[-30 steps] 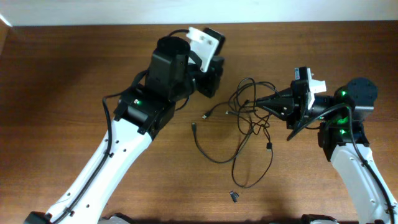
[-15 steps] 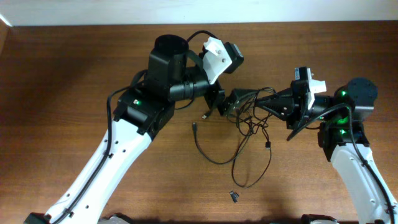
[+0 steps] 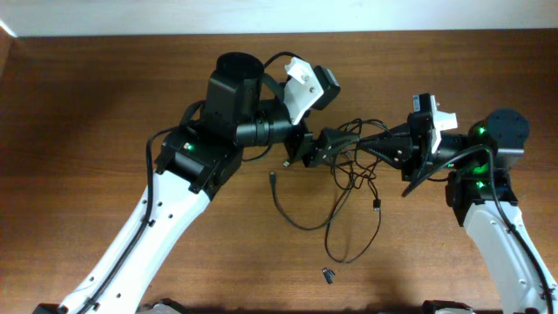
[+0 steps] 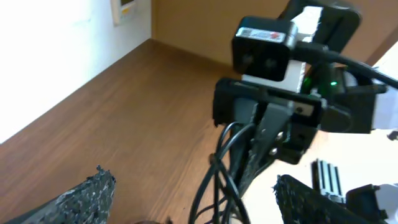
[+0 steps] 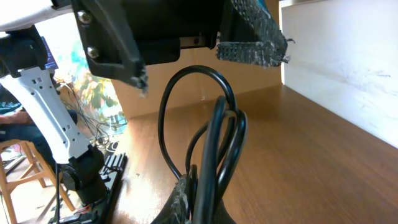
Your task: Untangle cables
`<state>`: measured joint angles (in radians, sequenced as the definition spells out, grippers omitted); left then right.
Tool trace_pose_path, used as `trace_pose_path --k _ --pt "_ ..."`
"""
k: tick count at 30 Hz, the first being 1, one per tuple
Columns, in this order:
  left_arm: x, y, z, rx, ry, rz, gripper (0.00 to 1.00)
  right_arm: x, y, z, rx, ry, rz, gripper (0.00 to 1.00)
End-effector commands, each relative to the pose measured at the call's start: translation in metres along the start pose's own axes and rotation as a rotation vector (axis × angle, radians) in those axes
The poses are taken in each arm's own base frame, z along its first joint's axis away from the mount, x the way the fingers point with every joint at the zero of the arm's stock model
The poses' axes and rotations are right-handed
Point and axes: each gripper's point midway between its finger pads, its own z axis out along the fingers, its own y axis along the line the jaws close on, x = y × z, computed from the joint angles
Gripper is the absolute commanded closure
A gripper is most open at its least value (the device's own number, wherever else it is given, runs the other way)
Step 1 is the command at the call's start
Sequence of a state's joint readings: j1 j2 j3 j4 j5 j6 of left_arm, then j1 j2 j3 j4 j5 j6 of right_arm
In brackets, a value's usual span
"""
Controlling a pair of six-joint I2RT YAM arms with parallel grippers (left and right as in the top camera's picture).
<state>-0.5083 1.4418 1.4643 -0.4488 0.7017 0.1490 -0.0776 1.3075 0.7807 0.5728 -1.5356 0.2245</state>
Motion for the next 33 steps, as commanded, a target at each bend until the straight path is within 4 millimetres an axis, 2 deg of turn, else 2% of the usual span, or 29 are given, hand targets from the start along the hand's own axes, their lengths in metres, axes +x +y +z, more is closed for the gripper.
trace_pose_path --k 1,3,5,9,11,12,15,17,19,25,28,29,31,33 --pt "0.001 0.01 0.002 -0.048 0.01 -0.007 0.27 -0.002 0.003 0.001 -0.014 0.002 -0.02 0.96" --pt "0.007 0.013 0.007 -0.04 0.027 -0.022 0.45 -0.003 0.002 0.001 -0.011 0.002 -0.02 0.96" --pt "0.008 0.014 0.008 -0.041 0.026 -0.021 0.68 -0.003 0.002 0.001 -0.011 0.002 -0.019 0.96" --pt "0.01 0.014 0.008 -0.04 0.034 -0.028 0.65 -0.003 0.002 0.001 -0.011 0.002 -0.019 0.96" --pt "0.01 0.014 0.008 -0.039 0.037 -0.03 0.57 -0.003 0.002 0.001 -0.011 0.002 -0.019 0.96" --pt "0.011 0.014 0.008 -0.039 0.037 -0.03 0.49 -0.002 0.002 0.001 -0.011 0.002 -0.019 0.96" --pt "0.012 0.006 0.014 -0.02 0.043 -0.026 0.48 -0.003 0.002 0.001 -0.011 0.002 -0.019 0.96" --pt "0.013 0.004 0.016 -0.012 0.047 -0.024 0.56 -0.003 0.002 0.001 -0.011 0.002 -0.019 0.96" --pt "0.015 0.005 0.018 -0.01 0.053 -0.03 1.0 -0.003 0.002 0.001 -0.011 0.002 -0.019 0.96" --pt "0.008 0.007 0.019 -0.015 0.027 -0.011 1.0 -0.003 0.002 0.001 -0.011 0.002 -0.019 0.96" --pt "-0.018 0.014 0.003 -0.056 -0.064 -0.005 1.0 -0.002 0.002 0.001 -0.011 0.002 -0.019 0.96" --pt "-0.034 0.027 -0.012 -0.129 -0.122 -0.027 1.0 -0.003 0.002 0.001 -0.011 0.002 -0.019 0.96" --pt "-0.054 0.049 -0.036 -0.261 -0.201 -0.076 1.0 -0.002 0.002 0.001 -0.011 0.002 -0.019 0.96" --pt "-0.073 0.07 -0.073 -0.429 -0.294 -0.135 1.0 -0.002 0.002 0.001 -0.011 0.002 -0.019 0.96"
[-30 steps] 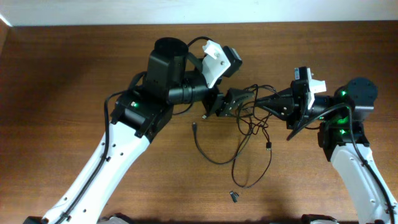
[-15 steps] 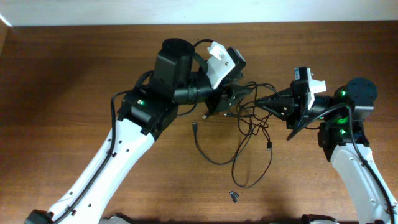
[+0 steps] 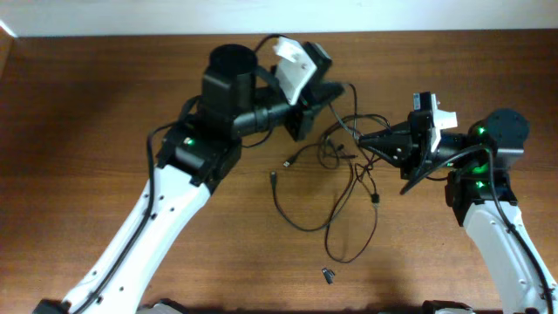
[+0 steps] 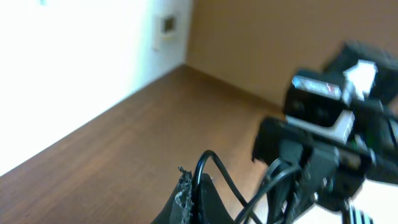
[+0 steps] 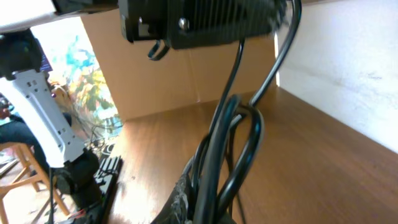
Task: Untangle cables
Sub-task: 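Pull the grasped cable leftward with the left gripper, stretching it out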
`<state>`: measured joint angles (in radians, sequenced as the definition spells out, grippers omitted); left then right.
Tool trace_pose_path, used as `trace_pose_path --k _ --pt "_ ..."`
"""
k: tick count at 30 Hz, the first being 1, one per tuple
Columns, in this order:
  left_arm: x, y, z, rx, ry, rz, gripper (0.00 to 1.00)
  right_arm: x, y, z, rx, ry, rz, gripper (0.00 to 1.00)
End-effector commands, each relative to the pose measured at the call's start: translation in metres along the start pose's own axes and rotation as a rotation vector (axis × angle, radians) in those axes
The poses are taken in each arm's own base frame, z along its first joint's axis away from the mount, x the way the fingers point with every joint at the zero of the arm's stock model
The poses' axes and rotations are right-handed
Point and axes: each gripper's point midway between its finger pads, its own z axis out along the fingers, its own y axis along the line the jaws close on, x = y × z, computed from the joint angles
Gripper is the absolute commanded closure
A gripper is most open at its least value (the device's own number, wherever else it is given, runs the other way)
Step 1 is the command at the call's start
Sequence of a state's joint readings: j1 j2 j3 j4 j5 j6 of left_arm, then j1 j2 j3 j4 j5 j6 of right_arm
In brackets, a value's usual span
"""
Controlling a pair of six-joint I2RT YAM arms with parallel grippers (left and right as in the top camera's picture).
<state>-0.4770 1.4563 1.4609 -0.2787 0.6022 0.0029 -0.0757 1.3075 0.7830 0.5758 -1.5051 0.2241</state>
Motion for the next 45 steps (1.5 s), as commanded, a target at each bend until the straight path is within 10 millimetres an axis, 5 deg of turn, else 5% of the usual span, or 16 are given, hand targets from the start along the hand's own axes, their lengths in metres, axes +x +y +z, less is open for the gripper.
trace_pose_path --k 1,4,8,14,19,20,21,24,28,31,33,36,39,45 --pt "-0.063 0.047 -0.072 -0.352 -0.217 -0.092 1.0 0.0 0.007 0.001 -0.038 0.008 -0.014 0.96" --pt "-0.069 0.061 -0.108 -0.501 -0.245 -0.115 1.0 0.0 0.007 0.001 -0.038 0.008 -0.014 0.96" --pt "-0.031 0.074 -0.132 -0.675 -0.114 -0.187 1.0 -0.001 0.007 0.001 -0.036 0.008 -0.014 0.96" --pt "0.06 0.069 -0.135 -0.701 0.242 -0.323 1.0 -0.001 0.006 0.001 -0.031 0.007 -0.014 0.96" --pt "0.125 0.067 -0.164 -0.819 0.529 -0.391 1.0 -0.001 0.006 0.001 -0.031 0.007 -0.014 0.96" --pt "0.134 0.064 -0.167 -0.818 0.573 -0.404 0.94 -0.001 0.006 0.001 -0.031 0.007 -0.014 0.96" --pt "0.138 0.062 -0.167 -0.808 0.594 -0.413 0.77 -0.001 0.006 0.001 -0.031 0.007 -0.014 0.96" --pt "0.142 0.058 -0.167 -0.792 0.615 -0.426 0.41 -0.001 0.006 0.001 -0.031 0.007 -0.014 0.96" --pt "0.141 0.059 -0.167 -0.793 0.61 -0.423 0.23 -0.001 0.006 0.001 -0.031 0.007 -0.015 0.96" --pt "0.104 0.077 -0.148 -0.782 0.447 -0.323 0.09 -0.001 0.006 0.001 -0.032 0.007 -0.014 0.96" --pt "0.077 0.082 -0.134 -0.737 0.354 -0.215 0.07 -0.001 0.006 0.001 -0.032 0.007 -0.014 0.96" --pt "0.056 0.053 -0.101 -0.443 0.32 0.04 0.0 -0.001 0.006 0.001 -0.032 0.007 -0.014 0.96" --pt "0.068 0.042 -0.087 -0.312 0.369 0.14 0.0 -0.001 0.006 0.001 -0.032 0.007 -0.014 0.96" --pt "0.106 0.061 -0.058 -0.217 0.495 0.256 0.0 -0.001 0.006 0.001 -0.032 0.007 -0.014 0.96"
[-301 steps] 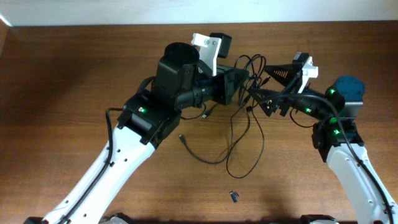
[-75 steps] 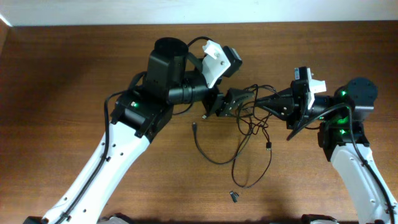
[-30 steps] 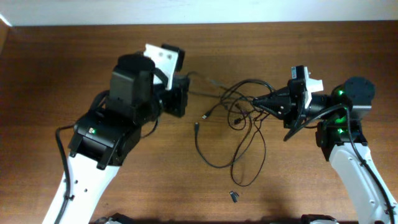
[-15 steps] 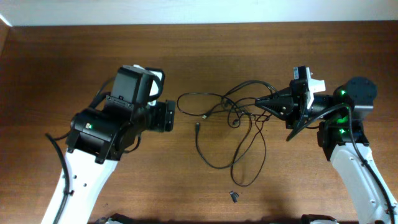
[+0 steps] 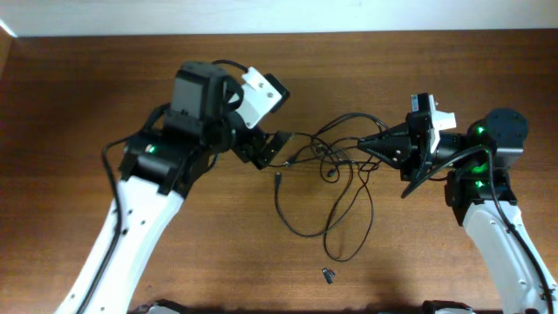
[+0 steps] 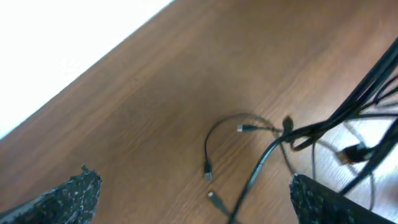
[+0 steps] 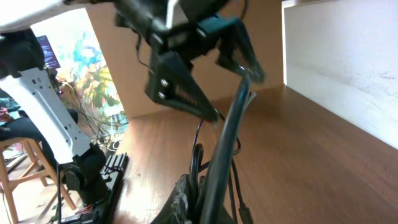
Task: Untangle cables
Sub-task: 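Pull the grasped cable leftward with the left gripper, stretching it out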
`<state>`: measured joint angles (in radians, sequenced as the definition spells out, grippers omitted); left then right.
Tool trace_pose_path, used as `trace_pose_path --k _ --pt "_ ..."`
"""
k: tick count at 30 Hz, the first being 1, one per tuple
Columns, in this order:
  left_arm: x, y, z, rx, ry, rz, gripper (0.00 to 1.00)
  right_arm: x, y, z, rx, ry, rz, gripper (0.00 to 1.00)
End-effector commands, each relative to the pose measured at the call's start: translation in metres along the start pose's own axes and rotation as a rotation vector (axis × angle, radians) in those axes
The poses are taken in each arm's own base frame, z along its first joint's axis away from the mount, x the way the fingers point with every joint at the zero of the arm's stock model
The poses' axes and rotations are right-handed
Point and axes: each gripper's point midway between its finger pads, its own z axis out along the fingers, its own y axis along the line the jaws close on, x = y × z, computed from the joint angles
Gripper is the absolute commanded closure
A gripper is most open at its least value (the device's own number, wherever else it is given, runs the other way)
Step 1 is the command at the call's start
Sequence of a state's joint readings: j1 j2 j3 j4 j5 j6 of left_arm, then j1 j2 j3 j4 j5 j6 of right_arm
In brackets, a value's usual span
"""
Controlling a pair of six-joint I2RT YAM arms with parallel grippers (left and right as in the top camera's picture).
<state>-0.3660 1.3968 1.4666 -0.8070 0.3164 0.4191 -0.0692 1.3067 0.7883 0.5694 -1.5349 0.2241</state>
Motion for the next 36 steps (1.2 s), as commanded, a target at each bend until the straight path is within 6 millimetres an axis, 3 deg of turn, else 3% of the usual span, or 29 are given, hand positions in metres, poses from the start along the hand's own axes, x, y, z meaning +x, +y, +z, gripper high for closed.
trace_pose_path --k 1,8,9,11,12,17,20,22,24,27,32,36 --pt "0.006 -0.001 0.019 0.049 0.024 0.119 0.0 -0.001 0.0 -0.001 0.003 -0.001 -0.014 0.96" --pt "0.014 0.009 0.056 0.062 0.052 0.109 0.0 -0.001 0.0 -0.001 0.002 -0.001 -0.015 0.96" --pt "0.012 0.009 0.057 0.061 0.046 0.113 0.22 -0.001 0.0 -0.001 0.002 -0.001 -0.015 0.96" --pt "0.01 0.01 0.057 0.056 0.037 0.116 0.93 0.0 0.001 -0.001 0.0 0.0 -0.014 0.96" --pt "0.01 0.009 0.057 0.059 0.035 0.116 1.0 0.0 0.001 -0.001 0.0 0.0 -0.014 0.96" --pt "0.008 0.01 0.057 0.057 0.029 0.118 1.0 0.0 0.001 -0.001 0.0 0.0 -0.013 0.96" --pt "-0.007 0.011 0.048 0.032 -0.024 0.094 1.0 0.0 0.001 -0.001 0.0 0.0 -0.014 0.96" --pt "-0.03 0.017 0.03 -0.011 -0.115 0.033 1.0 0.0 0.001 -0.001 0.0 0.0 -0.014 0.96" --pt "-0.059 0.03 -0.004 -0.075 -0.249 -0.049 1.0 0.0 0.001 -0.001 0.0 0.0 -0.013 0.96" --pt "-0.08 0.058 -0.065 -0.186 -0.402 -0.187 1.0 0.0 0.0 -0.001 0.0 0.0 -0.006 0.96" --pt "-0.06 0.091 -0.124 -0.341 -0.434 -0.279 1.0 0.0 0.0 -0.001 0.0 0.0 -0.006 0.96" --pt "-0.028 0.101 -0.14 -0.419 -0.351 -0.354 1.0 0.0 0.0 -0.001 0.0 0.0 -0.006 0.96"
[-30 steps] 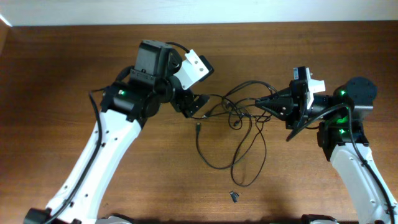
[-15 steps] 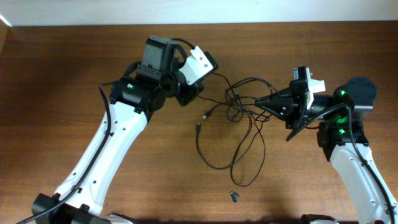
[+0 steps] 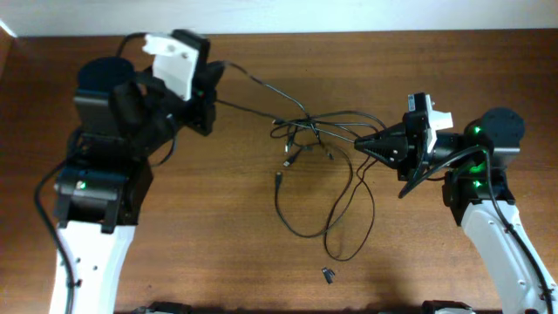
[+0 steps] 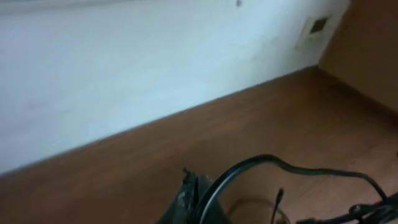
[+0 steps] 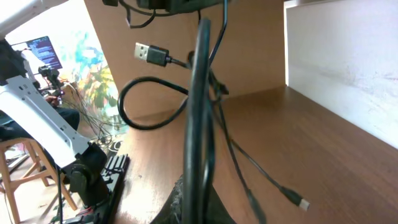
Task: Untangle cables
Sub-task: 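Pull the grasped cable leftward with the left gripper, stretching it out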
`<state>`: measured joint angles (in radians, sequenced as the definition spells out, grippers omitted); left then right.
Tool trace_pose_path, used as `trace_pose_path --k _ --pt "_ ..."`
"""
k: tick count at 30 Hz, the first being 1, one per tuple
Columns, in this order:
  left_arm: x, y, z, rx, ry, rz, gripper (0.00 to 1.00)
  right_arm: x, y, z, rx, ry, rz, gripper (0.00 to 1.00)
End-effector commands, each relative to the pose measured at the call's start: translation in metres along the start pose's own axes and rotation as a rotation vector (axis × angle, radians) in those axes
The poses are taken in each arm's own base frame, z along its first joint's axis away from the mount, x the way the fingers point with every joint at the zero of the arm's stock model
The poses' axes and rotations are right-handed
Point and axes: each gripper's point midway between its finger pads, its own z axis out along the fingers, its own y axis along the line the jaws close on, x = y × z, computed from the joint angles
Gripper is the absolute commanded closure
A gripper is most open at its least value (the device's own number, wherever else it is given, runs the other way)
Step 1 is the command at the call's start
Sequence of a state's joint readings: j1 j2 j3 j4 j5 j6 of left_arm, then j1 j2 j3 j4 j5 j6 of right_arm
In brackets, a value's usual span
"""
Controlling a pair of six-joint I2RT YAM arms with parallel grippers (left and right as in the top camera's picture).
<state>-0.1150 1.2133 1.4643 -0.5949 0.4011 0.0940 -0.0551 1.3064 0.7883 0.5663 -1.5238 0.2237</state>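
A tangle of thin black cables spans the middle of the brown table, held taut between both arms; loose loops trail toward the front. My left gripper at the back left is shut on one black cable that runs right into the knot. My right gripper at the right is shut on a bundle of cable strands. A USB plug hangs in the right wrist view. Small plug ends dangle under the knot.
A small dark connector lies alone near the table's front. The white wall borders the table's back edge. Behind the table in the right wrist view stand a cardboard panel and other equipment.
My left gripper was open left of the knot; it is now shut on a cable far at the back left. The cables are stretched out wider. The right gripper has not moved.
My left gripper stood open right at the knot, facing the right gripper, which held the bundle throughout. Then it was shut on a cable a little further back. Then it was open left of the knot. Now it grips a cable at the back left, tangle spread.
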Motion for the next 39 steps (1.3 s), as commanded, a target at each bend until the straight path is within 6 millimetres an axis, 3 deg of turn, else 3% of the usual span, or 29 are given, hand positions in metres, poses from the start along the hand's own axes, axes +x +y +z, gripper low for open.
trace_pose_path --k 1,4,9,13,19,24,31,39 --pt "0.004 0.041 -0.029 -0.22 0.019 -0.047 1.0 0.0 0.0 -0.005 0.004 0.0 -0.009 0.96" --pt "0.026 0.041 -0.03 -0.23 0.105 -0.088 1.0 0.0 0.0 -0.005 0.004 0.0 -0.009 0.96" --pt "0.071 0.074 -0.053 -0.473 0.292 -0.134 1.0 0.0 0.0 -0.005 0.004 0.0 -0.009 0.96" --pt "0.089 0.09 -0.07 -0.608 0.376 -0.129 1.0 0.0 0.0 -0.005 0.004 0.0 -0.009 0.96" --pt "0.093 0.105 -0.085 -0.734 0.39 -0.159 1.0 0.0 0.0 -0.005 0.004 0.0 -0.009 0.96" --pt "0.09 0.133 -0.117 -1.015 0.322 -0.265 1.0 0.0 0.0 -0.005 0.004 0.0 -0.009 0.96" --pt "0.085 0.152 -0.15 -1.279 0.143 -0.45 1.0 0.0 -0.001 -0.005 0.005 0.0 -0.01 0.96" --pt "0.077 0.16 -0.179 -1.465 -0.109 -0.64 1.0 0.0 0.0 -0.005 0.004 0.0 -0.01 0.96"
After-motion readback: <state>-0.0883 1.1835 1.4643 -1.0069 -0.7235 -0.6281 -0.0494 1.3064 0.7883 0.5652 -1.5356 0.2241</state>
